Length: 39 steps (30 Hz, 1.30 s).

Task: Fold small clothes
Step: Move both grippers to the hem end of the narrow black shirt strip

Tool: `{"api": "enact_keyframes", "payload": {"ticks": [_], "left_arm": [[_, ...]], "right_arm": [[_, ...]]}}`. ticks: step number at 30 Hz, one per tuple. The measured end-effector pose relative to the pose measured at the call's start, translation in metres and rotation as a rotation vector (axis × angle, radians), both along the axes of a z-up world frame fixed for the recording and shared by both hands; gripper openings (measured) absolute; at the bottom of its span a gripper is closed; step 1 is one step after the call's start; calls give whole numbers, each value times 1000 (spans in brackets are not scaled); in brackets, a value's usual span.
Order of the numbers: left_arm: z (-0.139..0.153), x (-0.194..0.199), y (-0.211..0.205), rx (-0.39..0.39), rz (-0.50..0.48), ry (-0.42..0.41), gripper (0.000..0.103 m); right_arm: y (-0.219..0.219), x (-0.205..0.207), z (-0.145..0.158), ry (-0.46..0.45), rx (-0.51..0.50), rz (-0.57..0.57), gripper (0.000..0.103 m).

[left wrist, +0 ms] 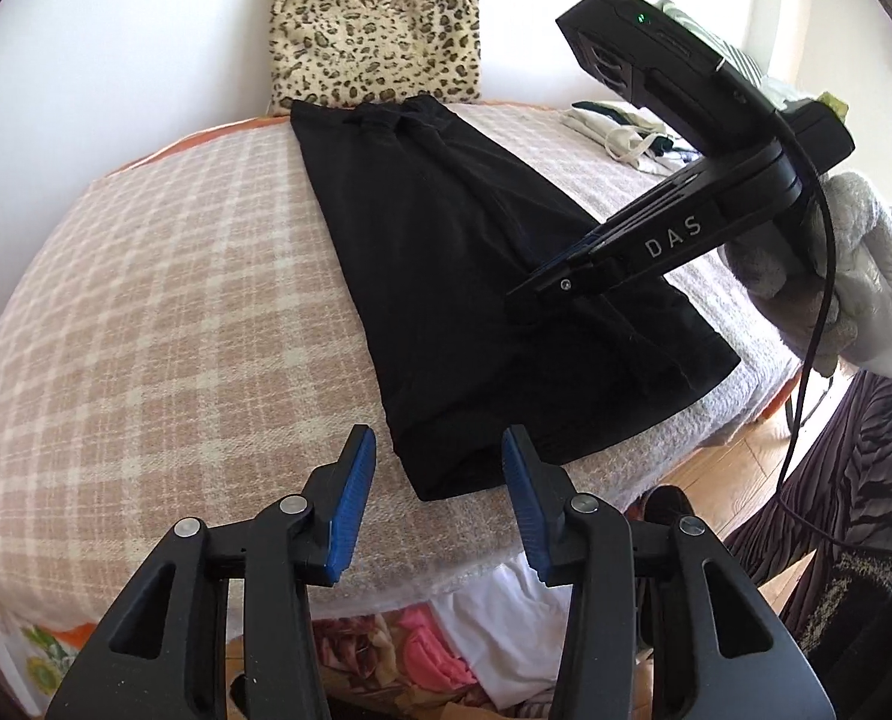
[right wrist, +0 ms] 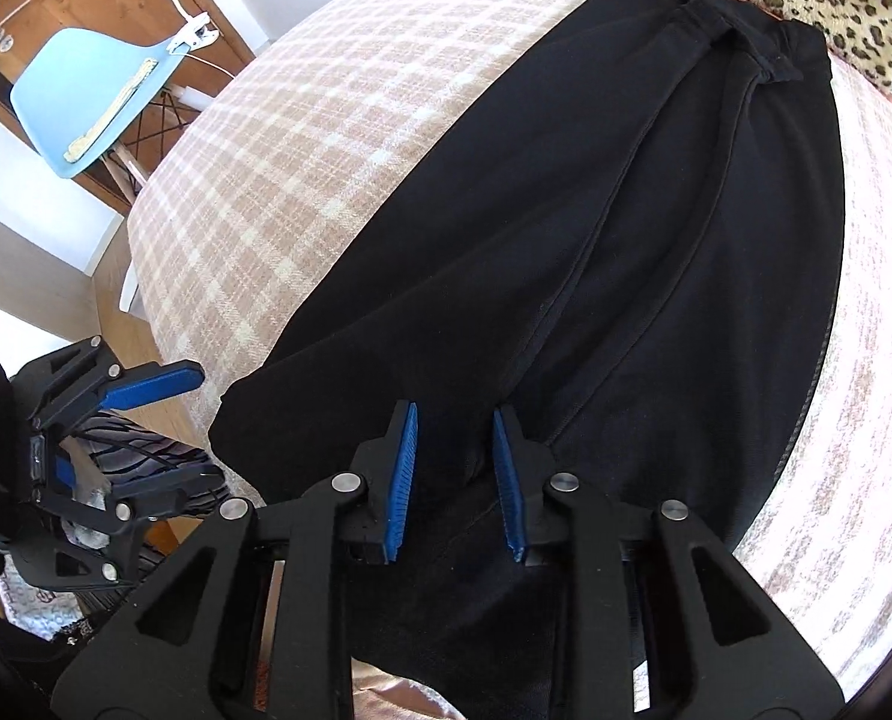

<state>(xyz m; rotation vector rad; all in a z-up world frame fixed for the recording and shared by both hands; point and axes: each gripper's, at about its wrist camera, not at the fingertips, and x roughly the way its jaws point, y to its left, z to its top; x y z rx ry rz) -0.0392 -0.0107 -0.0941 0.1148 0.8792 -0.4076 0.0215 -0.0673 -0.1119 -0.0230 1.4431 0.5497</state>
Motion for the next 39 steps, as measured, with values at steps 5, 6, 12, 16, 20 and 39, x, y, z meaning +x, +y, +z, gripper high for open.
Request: {"api": "enact_keyframes", "payload": {"ticks": [5, 6, 12, 16, 20, 39], "left_arm": [[-8, 5, -2, 16, -21, 13, 8], [-5, 5, 0, 11, -8, 4, 6], [10, -13, 16, 19, 26, -66, 5], [-9, -13, 20, 52, 36, 9, 5], [1, -17, 27, 33, 61, -35, 10], [-14, 9, 10, 41, -29, 64, 16]], "right_arm": [[3, -12, 0, -14, -16, 15, 11], [5, -12, -1, -13, -20, 14, 7], [-9, -9, 5, 43, 139, -70, 4], [-13, -15, -7, 60, 113, -67, 4], [-23, -15, 1, 82, 208, -105, 5], [-87, -87, 4, 53, 107, -303, 6]]}}
